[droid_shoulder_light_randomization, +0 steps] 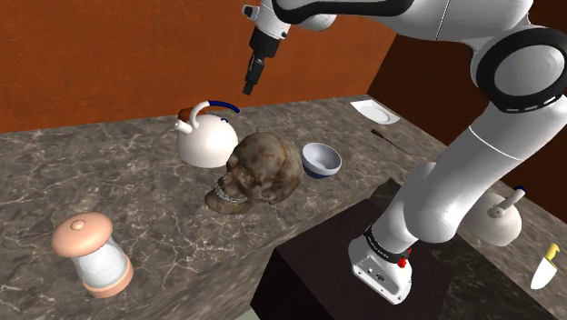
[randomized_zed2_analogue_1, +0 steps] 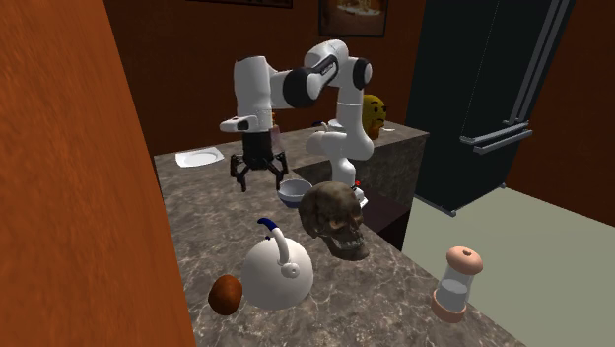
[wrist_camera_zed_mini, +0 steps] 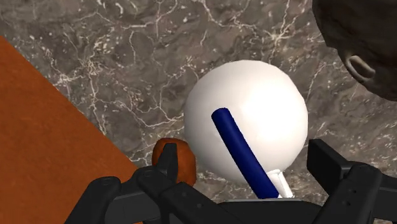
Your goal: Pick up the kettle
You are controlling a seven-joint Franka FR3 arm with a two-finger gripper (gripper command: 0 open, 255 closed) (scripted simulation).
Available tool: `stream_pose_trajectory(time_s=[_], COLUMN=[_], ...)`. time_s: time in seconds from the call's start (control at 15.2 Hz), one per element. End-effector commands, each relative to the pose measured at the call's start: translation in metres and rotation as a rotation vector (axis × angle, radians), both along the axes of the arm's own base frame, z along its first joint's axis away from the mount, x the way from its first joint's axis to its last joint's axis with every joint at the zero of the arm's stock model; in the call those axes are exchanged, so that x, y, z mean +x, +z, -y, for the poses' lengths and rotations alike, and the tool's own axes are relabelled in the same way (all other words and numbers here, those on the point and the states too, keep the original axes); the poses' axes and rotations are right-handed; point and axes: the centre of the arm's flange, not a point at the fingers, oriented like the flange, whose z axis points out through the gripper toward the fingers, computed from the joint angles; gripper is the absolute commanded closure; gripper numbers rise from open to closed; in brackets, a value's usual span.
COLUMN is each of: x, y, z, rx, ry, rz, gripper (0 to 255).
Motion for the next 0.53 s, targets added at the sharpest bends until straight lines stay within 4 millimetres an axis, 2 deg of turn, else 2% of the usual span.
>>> stream_pose_trajectory(time_s=[0.0,0.46], x=[0.014,0.044], y=[-0.008,-0.036], z=[-0.024,-0.106], rx=[-0.001,-0.006], ry=[0.076,0.332], rz=[0.006,0.025], gripper=[0,0])
